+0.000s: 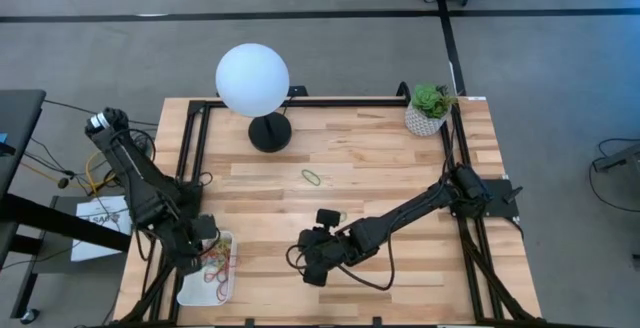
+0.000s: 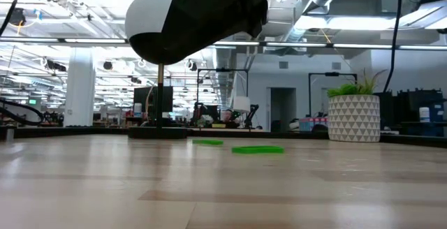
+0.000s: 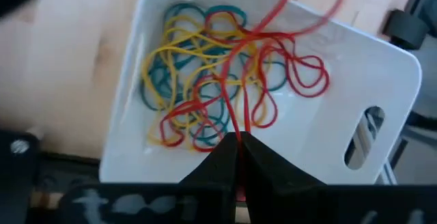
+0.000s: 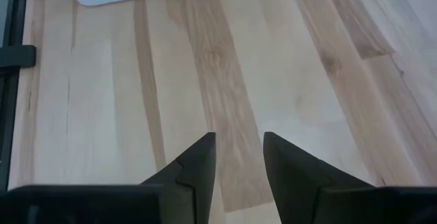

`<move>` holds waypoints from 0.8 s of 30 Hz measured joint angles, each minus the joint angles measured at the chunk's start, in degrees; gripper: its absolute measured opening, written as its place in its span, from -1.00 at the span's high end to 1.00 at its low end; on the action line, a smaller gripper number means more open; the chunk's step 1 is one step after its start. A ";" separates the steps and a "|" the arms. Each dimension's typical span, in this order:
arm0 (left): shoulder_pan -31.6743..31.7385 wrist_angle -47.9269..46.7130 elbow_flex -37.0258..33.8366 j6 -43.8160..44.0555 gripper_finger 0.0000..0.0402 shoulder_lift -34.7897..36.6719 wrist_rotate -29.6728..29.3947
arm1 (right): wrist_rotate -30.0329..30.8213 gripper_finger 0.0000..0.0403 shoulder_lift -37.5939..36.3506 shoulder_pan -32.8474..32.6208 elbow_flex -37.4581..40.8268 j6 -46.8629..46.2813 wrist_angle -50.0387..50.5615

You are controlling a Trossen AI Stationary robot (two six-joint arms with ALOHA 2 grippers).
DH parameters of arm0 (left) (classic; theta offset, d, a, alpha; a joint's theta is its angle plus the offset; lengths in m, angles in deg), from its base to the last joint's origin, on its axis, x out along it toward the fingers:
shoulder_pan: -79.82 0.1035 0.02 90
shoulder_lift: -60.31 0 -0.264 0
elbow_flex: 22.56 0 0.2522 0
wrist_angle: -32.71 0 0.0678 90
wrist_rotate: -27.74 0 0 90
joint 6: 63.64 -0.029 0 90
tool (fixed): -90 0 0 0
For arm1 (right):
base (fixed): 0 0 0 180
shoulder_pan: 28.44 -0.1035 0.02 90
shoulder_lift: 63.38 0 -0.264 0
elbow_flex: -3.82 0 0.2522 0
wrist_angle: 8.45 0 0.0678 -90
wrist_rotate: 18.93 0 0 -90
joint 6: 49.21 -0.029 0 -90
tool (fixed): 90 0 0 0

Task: Pick and place items into bin
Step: Put the red rubber band into the white bin

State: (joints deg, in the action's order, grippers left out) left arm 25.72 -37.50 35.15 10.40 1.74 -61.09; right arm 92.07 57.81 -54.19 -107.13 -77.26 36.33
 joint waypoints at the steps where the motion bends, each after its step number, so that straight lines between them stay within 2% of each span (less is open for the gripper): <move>1: 0.01 0.77 -0.26 -0.96 1.00 -0.23 0.45 | 0.02 0.41 0.00 0.04 0.00 0.00 -0.02; 9: 0.02 0.79 -2.19 0.60 1.00 -4.25 6.23 | 0.04 0.41 0.00 0.41 0.00 0.00 -0.02; 20: 2.54 0.90 -2.19 -1.05 1.00 -9.08 7.09 | 0.03 0.41 0.00 0.44 0.02 0.01 -0.06; 24: 3.93 0.73 -2.19 -2.39 0.89 -9.08 7.08 | 0.00 0.41 0.02 0.67 0.02 0.02 -0.06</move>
State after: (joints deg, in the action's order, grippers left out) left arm 29.65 -36.77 32.96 8.01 -7.35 -54.01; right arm 92.07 57.83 -53.52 -107.11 -77.24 36.27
